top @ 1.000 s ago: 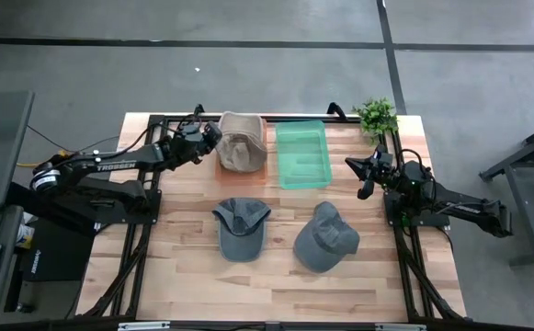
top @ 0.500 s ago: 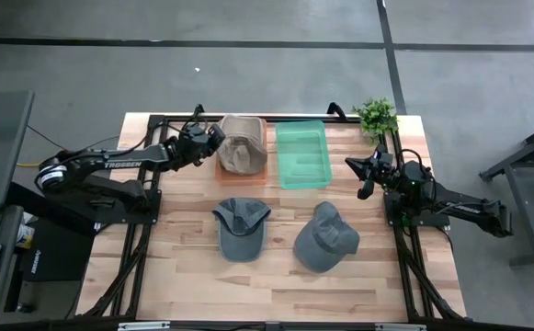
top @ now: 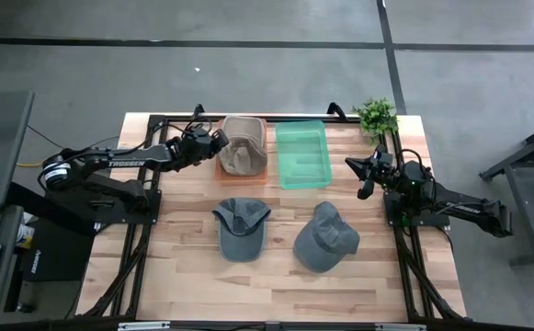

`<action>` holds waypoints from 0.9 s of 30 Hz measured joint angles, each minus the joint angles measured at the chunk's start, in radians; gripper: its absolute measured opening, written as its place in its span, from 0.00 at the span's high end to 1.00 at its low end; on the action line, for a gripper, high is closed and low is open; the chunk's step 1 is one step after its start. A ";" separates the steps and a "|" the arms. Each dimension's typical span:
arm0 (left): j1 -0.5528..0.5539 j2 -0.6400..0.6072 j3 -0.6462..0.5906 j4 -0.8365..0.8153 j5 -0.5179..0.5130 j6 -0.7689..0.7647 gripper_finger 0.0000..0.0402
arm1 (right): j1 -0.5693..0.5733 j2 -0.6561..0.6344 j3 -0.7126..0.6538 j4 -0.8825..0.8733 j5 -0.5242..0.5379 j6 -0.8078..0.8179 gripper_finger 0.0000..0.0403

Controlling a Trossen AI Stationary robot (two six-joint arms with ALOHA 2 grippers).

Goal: Pick & Place hat
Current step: Put the brown cap into the orange bin, then put the left black cap into the blue bin

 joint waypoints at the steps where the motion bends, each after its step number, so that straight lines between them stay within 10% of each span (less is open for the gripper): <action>1: 0.000 0.000 0.000 -0.001 0.000 0.005 0.97 | 0.000 0.000 0.000 0.000 0.000 0.000 0.99; 27: 0.000 -0.011 0.001 0.000 -0.028 0.278 0.66 | 0.000 0.000 0.000 0.000 0.000 0.000 0.99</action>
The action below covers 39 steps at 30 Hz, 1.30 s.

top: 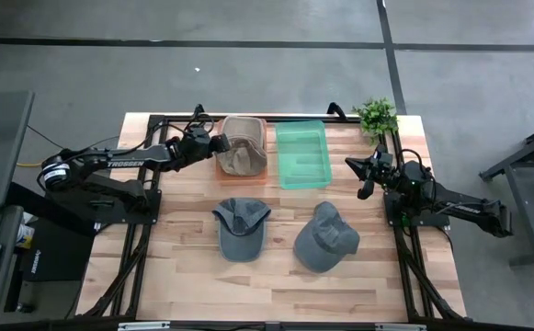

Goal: Pick & Place hat
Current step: Put the left black cap into the blue bin

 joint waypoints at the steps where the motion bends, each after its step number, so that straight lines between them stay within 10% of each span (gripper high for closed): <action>1: 0.000 -0.002 0.000 -0.001 -0.006 0.014 0.65 | 0.000 0.000 0.000 0.000 0.000 0.000 0.99; 20: -0.013 -0.182 0.039 -0.173 -0.127 0.197 0.56 | 0.000 0.000 0.000 0.000 0.000 0.000 0.99; 39: -0.309 -0.269 0.170 -0.373 -0.166 0.150 0.56 | 0.000 0.000 0.000 0.000 0.000 0.000 0.99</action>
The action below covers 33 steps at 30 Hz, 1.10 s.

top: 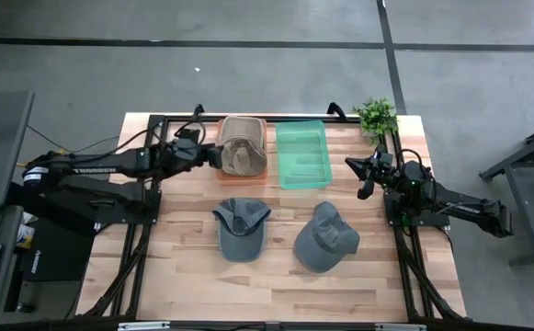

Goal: Pick & Place hat
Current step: Put the left black cap into the blue bin

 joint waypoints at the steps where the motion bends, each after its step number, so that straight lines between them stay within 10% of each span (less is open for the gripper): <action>1: -0.019 0.000 0.007 -0.015 0.000 -0.024 0.56 | 0.000 0.000 0.000 0.000 0.000 0.000 0.99; 23: -0.461 0.117 0.056 -0.381 0.046 -0.981 0.57 | 0.000 0.000 0.000 0.000 0.000 0.000 0.99; 33: -0.459 0.233 0.056 -0.334 0.215 -1.074 0.57 | 0.000 0.000 0.000 0.000 0.000 0.000 0.99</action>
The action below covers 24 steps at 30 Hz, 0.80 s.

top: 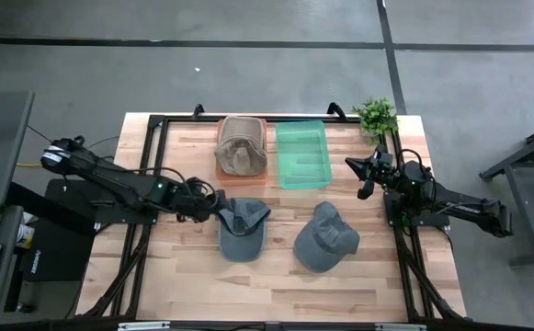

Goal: Pick & Place hat
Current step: Put the left black cap into the blue bin

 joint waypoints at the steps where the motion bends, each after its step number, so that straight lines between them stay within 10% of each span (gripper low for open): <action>1: 0.000 0.004 0.000 0.004 0.001 -0.023 0.57 | 0.000 0.000 0.000 0.000 0.000 0.000 0.99; 13: 0.002 0.013 0.000 -0.044 0.014 -0.104 0.55 | 0.000 0.000 0.000 0.000 0.000 0.000 0.99; 24: 0.001 0.018 -0.016 -0.050 0.052 -0.132 0.25 | 0.000 0.000 0.000 0.000 0.000 0.000 0.99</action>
